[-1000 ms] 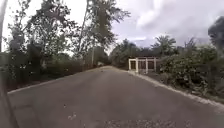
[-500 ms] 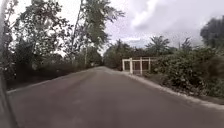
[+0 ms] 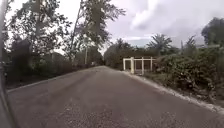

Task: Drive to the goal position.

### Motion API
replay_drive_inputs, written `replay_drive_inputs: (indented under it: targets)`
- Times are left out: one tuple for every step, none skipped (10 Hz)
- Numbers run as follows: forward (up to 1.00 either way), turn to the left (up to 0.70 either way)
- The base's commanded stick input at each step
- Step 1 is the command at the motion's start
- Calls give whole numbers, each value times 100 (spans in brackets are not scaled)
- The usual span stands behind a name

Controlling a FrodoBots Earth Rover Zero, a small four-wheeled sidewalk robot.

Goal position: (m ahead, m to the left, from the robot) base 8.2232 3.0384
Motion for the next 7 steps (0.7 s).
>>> replay_drive_inputs:
  targets:
    - [70,0]
    - [70,0]
    - [70,0]
    - [70,0]
    - [70,0]
    - [70,1]
    - [70,3]
